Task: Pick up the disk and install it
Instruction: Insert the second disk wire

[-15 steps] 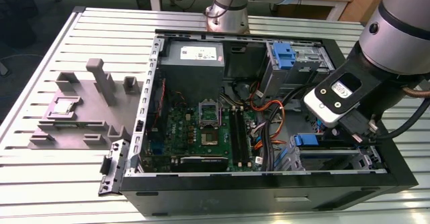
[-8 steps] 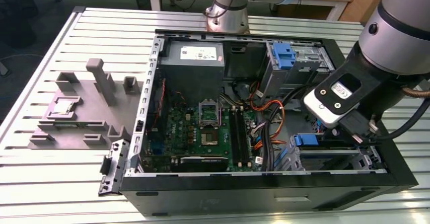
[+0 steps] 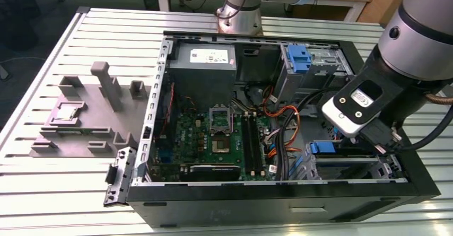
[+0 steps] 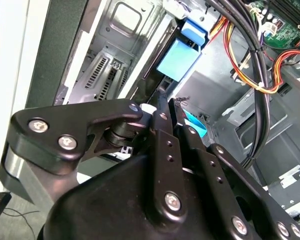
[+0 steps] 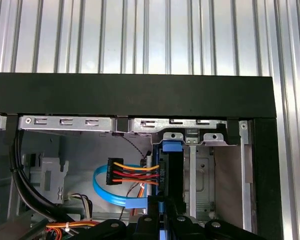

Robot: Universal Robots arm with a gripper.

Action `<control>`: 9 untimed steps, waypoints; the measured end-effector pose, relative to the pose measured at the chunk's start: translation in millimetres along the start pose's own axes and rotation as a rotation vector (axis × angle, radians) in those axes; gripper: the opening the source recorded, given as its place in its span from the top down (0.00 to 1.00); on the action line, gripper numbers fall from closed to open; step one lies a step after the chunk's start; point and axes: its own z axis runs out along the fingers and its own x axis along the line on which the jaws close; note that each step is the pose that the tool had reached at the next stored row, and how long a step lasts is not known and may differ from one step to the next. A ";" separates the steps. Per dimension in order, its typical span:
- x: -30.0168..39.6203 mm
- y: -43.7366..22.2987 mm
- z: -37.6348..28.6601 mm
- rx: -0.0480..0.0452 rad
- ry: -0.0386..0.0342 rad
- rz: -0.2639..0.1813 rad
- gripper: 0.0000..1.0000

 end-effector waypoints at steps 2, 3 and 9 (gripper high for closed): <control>-0.1 0.8 0.1 0.0000 0.0000 0.000 0.84; -0.1 1.2 0.2 0.0000 -0.0001 0.000 0.84; -1.2 1.5 1.3 0.0000 -0.0001 0.000 0.84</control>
